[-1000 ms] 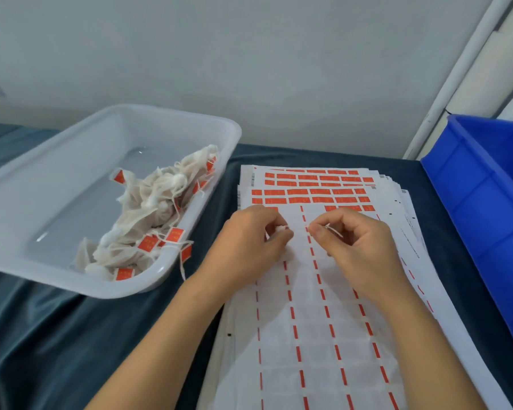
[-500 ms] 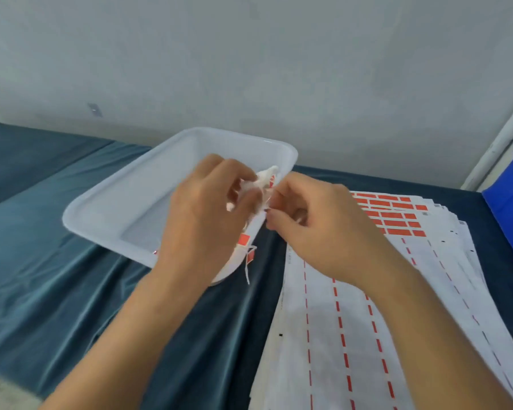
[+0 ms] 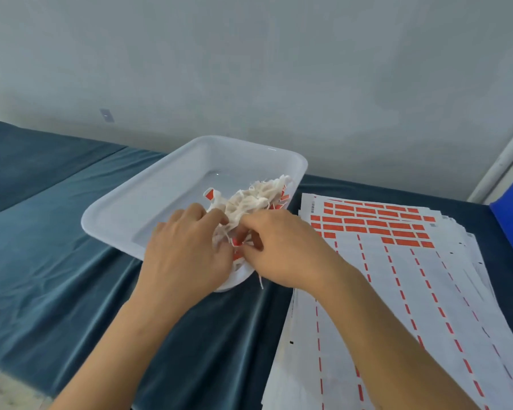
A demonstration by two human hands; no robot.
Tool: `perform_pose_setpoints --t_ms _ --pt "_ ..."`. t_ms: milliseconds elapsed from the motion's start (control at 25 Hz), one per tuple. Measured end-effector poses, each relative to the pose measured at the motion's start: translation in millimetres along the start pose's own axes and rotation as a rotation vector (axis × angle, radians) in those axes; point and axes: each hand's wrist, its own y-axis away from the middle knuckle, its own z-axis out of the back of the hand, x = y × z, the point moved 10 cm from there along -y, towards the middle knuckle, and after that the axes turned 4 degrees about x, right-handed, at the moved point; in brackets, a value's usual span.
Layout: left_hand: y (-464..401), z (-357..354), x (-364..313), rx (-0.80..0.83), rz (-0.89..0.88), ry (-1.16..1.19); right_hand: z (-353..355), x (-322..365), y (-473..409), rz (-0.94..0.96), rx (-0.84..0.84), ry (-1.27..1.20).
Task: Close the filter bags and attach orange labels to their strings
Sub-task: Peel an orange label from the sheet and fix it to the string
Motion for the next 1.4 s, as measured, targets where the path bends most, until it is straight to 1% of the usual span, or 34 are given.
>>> perform_pose_setpoints --t_ms 80,120,200,280,360,480,600,760,840,920,1120,1240,1360,1400 --pt "-2 7 -7 -0.064 -0.003 -0.11 8 -4 7 -0.015 -0.007 -0.005" --pt "-2 11 -13 -0.106 -0.004 -0.118 14 -6 12 -0.026 -0.016 -0.003" --pt "1 15 -38 -0.186 -0.052 -0.057 28 -13 24 -0.059 -0.035 -0.004" --pt "7 12 -75 -0.246 -0.165 0.038 42 -21 38 -0.083 -0.058 0.002" --pt "13 3 -111 -0.271 -0.266 0.089 54 -35 55 -0.134 -0.073 0.03" --pt "16 -25 -154 -0.173 -0.354 0.211 64 -70 87 -0.296 -0.07 0.071" --pt "22 -63 -190 -0.031 -0.381 0.26 65 -106 122 -0.443 -0.003 0.14" --pt "31 -118 -224 0.19 -0.396 0.319 54 -143 159 -0.571 0.123 0.199" --pt "36 -139 -233 0.279 -0.399 0.347 44 -156 171 -0.618 0.178 0.193" --pt "42 -153 -237 0.345 -0.399 0.366 37 -166 178 -0.649 0.193 0.166" --pt "44 -162 -232 0.34 -0.382 0.377 33 -174 179 -0.648 0.163 0.139" --pt "44 -165 -230 0.352 -0.385 0.394 32 -176 176 -0.644 0.201 0.147" --pt "49 -169 -231 0.359 -0.449 0.341 43 -177 173 -0.662 0.269 0.129" --pt "51 -170 -232 0.362 -0.474 0.326 54 -180 172 -0.667 0.259 0.128"
